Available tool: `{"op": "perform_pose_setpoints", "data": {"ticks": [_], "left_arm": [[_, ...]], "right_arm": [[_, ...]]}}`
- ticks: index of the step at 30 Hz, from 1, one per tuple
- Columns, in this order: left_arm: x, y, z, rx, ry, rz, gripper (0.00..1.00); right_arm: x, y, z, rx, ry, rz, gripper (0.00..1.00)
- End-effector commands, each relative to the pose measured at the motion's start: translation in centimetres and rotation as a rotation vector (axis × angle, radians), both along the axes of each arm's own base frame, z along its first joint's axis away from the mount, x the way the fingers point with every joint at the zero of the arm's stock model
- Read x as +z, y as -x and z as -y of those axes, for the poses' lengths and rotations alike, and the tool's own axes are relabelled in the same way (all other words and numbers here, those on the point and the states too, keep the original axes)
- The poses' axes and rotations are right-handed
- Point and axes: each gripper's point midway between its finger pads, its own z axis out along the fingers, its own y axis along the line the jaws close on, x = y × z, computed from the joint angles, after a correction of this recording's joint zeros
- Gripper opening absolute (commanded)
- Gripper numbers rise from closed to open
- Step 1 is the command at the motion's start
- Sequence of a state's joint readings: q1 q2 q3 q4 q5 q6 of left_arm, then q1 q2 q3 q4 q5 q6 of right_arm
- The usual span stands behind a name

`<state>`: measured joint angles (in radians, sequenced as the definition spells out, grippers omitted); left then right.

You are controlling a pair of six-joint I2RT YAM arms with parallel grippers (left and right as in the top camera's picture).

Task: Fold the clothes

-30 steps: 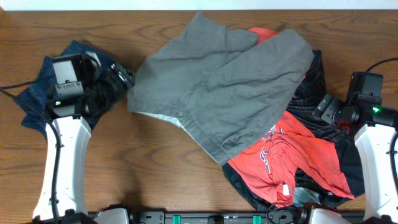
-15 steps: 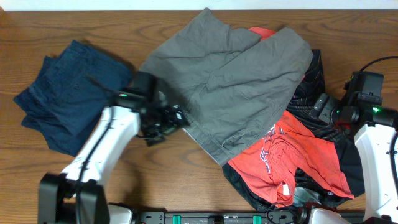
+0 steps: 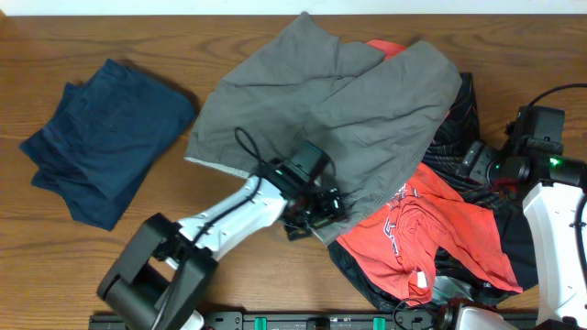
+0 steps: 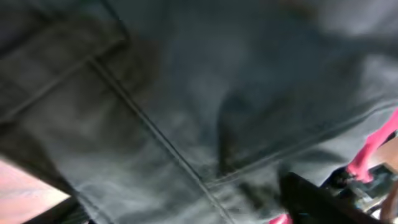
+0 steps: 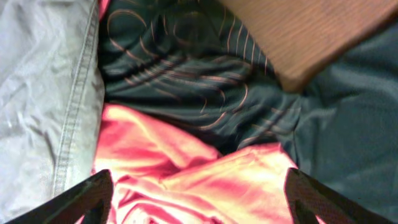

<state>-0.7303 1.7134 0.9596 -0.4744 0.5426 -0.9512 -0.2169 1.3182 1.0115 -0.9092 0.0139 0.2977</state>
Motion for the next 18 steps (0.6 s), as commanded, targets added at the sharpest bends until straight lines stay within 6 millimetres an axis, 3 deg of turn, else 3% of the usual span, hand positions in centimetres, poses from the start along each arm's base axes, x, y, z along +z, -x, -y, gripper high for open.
{"op": "perform_pose_setpoints", "data": {"ticks": [1,4,5,6,9,13,15,18], "left_arm": [[-1.6,0.9,-0.1,0.011,-0.064,-0.020,0.58],[-2.3,1.0,-0.9,0.014,-0.116,-0.022,0.20],[-2.4,0.9,-1.4,0.020,-0.134,-0.022,0.10],[-2.4,0.8,-1.8,0.015,-0.142,-0.018,0.06],[-2.2,0.3,-3.0,-0.017,-0.146,-0.002,0.06],[-0.9,-1.4,-5.4,0.008,-0.144,0.011,0.06],[0.7,-2.5,-6.5,0.031,-0.128,0.036,0.06],[4.5,-4.0,-6.4,0.040,-0.007,0.107,0.06]], "right_arm": [[-0.1,0.5,-0.9,0.020,-0.050,-0.014,0.77],[-0.3,1.1,-1.7,0.049,-0.086,-0.041,0.61],[-0.4,1.4,-2.0,0.057,-0.102,-0.051,0.60],[-0.5,1.6,-2.2,0.063,-0.112,-0.059,0.57],[-0.6,2.2,-3.2,0.076,-0.165,-0.079,0.50],[-0.9,2.5,-6.1,0.206,-0.266,-0.076,0.49],[-1.1,2.7,-8.1,0.290,-0.320,-0.076,0.49],[-1.8,3.6,-11.1,0.419,-0.376,-0.093,0.49]]}}
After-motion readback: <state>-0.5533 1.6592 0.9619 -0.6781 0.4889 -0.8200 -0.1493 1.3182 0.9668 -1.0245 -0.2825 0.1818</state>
